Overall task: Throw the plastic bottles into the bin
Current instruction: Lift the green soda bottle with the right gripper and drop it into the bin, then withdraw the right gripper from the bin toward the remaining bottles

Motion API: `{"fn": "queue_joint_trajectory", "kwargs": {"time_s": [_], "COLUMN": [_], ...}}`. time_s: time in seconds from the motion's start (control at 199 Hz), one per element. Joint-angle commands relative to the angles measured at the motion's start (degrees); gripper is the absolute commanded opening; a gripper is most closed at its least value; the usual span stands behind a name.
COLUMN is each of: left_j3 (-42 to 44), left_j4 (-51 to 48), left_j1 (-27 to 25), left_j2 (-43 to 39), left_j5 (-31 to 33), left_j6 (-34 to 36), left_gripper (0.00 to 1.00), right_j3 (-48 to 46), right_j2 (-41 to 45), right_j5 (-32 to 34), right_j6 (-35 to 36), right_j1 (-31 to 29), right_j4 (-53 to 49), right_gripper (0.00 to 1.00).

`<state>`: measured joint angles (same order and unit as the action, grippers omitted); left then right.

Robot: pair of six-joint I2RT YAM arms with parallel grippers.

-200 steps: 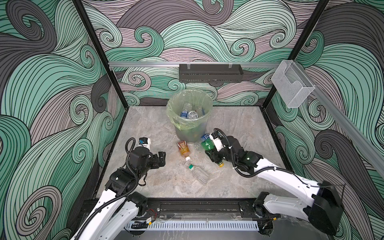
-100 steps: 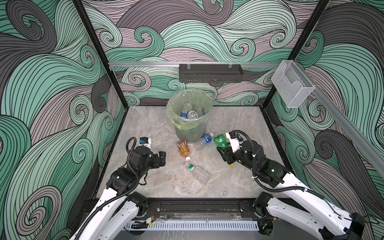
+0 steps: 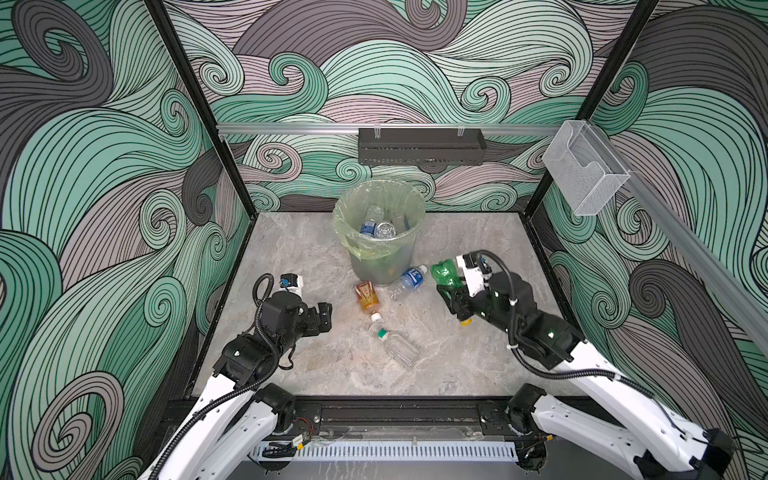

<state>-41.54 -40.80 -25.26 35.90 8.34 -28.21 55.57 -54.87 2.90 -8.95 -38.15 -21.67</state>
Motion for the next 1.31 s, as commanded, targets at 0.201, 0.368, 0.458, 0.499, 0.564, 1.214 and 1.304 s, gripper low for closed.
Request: {"fn": "queue_joint_trajectory", "kwargs": {"time_s": [0.201,0.368,0.458,0.499,0.564,1.214,1.304], "left_j3": [-2.80,-2.11,-1.37,-1.10,-0.78,2.59,4.15], "left_j4": [-0.24,-1.04,-1.22,-1.16,-0.50,13.70,16.76], "left_j1": [0.24,0.24,0.27,0.14,0.27,0.18,0.09], "left_j2": [-0.81,-3.89,-4.52,-4.21,-3.03,8.49,10.72], "left_j5": [-0.75,-0.90,-0.44,-0.43,-0.97,-9.15,-10.79], "left_j6": [-0.76,-1.94,-1.87,-1.69,-1.37,-5.89,-7.39], "left_gripper": [0.95,0.95,0.95,0.95,0.95,0.93,0.91], "right_j3": [58.57,61.80,53.48,49.51,43.32,-3.04,-6.22], "right_j2": [-42.55,-45.11,-39.63,-36.67,-32.13,1.75,4.08], "right_j5": [-7.96,-8.98,-7.67,-7.32,-6.78,-2.20,-2.21], "right_j6": [6.25,5.68,5.95,6.22,6.36,-3.46,-4.41], "right_j1": [3.79,3.82,3.96,4.07,4.06,6.27,6.54], "right_j4": [-13.28,-14.31,-10.89,-9.44,-7.78,-4.31,-5.05], "right_gripper": [0.80,0.83,0.86,0.88,0.89,0.94,0.94]}}
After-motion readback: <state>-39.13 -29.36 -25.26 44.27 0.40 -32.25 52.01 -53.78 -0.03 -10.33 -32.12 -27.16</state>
